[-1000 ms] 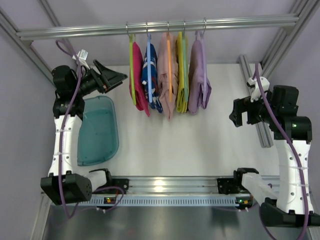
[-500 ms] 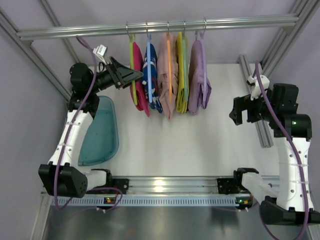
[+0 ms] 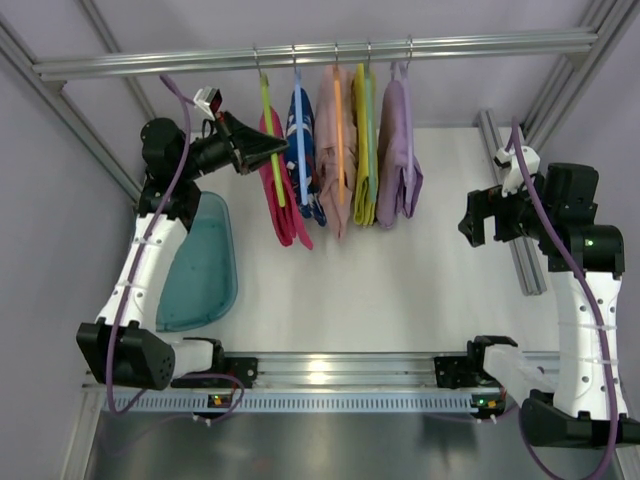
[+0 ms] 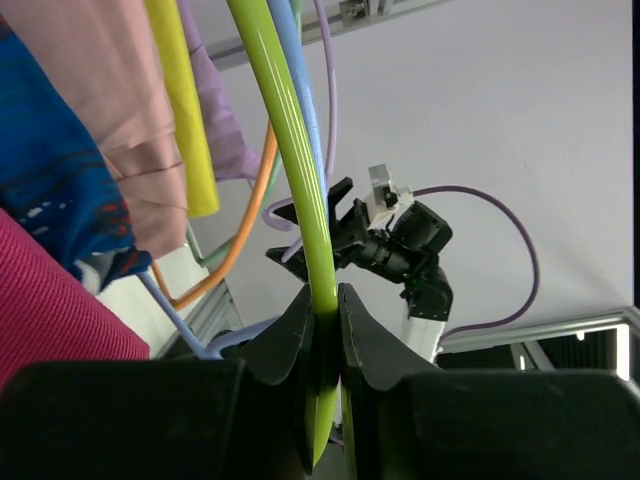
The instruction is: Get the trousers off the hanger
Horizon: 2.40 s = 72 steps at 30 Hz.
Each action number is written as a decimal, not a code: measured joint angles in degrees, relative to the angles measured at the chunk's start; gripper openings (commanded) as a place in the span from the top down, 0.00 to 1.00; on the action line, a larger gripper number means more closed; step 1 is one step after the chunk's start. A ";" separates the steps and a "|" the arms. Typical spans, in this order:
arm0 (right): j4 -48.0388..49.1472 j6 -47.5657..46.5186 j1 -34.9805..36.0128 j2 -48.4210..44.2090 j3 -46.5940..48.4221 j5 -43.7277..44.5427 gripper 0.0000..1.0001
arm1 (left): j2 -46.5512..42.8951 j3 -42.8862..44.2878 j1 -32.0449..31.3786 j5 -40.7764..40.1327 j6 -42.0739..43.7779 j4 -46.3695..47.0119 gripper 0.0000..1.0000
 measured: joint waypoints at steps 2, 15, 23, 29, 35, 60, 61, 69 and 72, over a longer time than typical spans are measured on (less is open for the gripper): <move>0.00 0.00 0.00 -0.02 0.00 -0.02 0.01 | 0.15 2.25 -0.04 0.07 -1.22 -2.99 1.00; 0.00 -0.02 0.00 -0.15 -0.02 0.00 0.01 | 4.33 20.00 -0.66 1.33 -6.64 -21.59 1.00; 0.02 0.00 0.00 0.04 -0.02 -0.20 0.01 | 4.24 20.65 -0.72 0.46 -8.31 -13.33 1.00; -0.15 0.74 0.00 1.20 2.58 -3.41 0.01 | 3.82 20.41 -0.74 -0.11 -9.11 -12.59 1.00; 1.99 6.16 -0.04 2.36 10.58 -10.69 0.00 | -1.49 11.76 -0.37 -2.10 -7.21 -8.74 1.00; 28.76 40.30 39.19 35.32 42.18 -12.85 0.02 | -29.14 -15.39 0.00 -2.95 14.64 -10.05 1.00; 29.22 41.13 42.03 36.92 44.68 -12.17 0.03 | -29.31 -15.37 0.00 -2.82 15.63 -10.49 1.00; 31.85 46.75 50.27 44.65 50.34 -6.45 0.03 | -30.12 -15.34 0.00 -2.86 21.03 -15.30 1.00; 32.24 48.94 50.34 47.56 50.38 -5.81 0.01 | -31.23 -15.28 0.00 -2.82 22.12 -17.00 1.00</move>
